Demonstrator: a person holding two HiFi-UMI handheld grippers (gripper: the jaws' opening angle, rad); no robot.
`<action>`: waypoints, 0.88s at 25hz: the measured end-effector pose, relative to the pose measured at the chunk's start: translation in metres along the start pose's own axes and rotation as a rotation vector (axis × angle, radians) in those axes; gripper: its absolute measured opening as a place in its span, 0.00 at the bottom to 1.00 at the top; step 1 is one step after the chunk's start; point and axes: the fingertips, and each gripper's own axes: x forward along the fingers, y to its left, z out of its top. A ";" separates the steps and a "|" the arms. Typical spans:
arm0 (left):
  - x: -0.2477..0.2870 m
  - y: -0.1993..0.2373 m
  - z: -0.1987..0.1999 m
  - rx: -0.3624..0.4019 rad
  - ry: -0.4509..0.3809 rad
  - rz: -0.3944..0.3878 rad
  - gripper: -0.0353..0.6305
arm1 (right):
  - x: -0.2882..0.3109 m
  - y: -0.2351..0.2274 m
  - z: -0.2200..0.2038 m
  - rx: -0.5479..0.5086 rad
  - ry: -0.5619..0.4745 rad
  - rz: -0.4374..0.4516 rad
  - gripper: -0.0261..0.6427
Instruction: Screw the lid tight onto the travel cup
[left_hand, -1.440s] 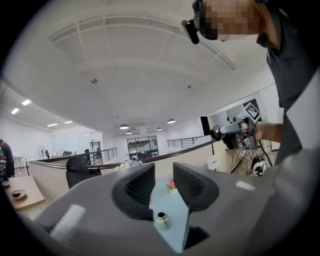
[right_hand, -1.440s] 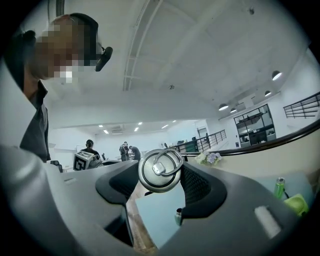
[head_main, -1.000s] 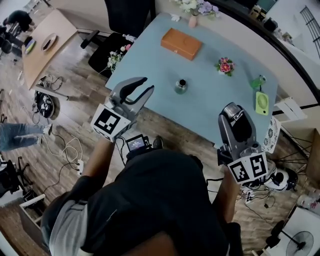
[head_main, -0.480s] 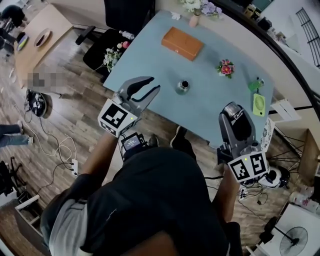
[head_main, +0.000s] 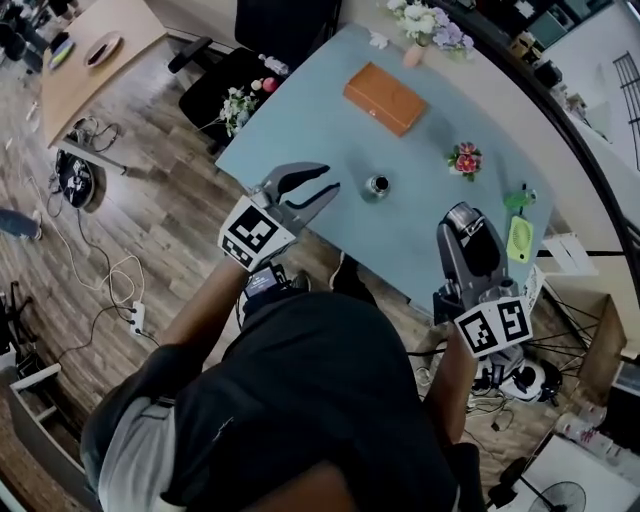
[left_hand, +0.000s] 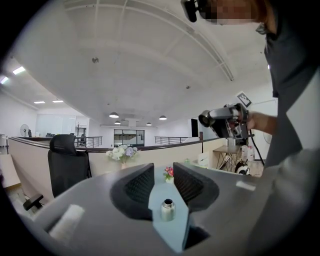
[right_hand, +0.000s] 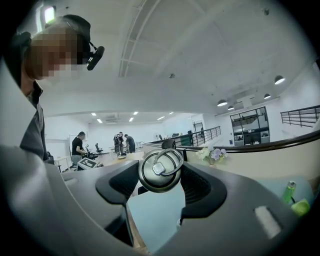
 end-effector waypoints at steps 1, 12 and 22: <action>0.004 0.000 -0.003 -0.001 0.007 -0.005 0.31 | 0.004 -0.002 0.000 -0.001 0.005 0.007 0.43; 0.059 -0.006 -0.060 -0.032 0.097 -0.083 0.41 | 0.055 -0.032 -0.032 0.010 0.129 0.073 0.43; 0.108 -0.015 -0.127 -0.034 0.197 -0.137 0.56 | 0.100 -0.059 -0.098 0.032 0.281 0.135 0.43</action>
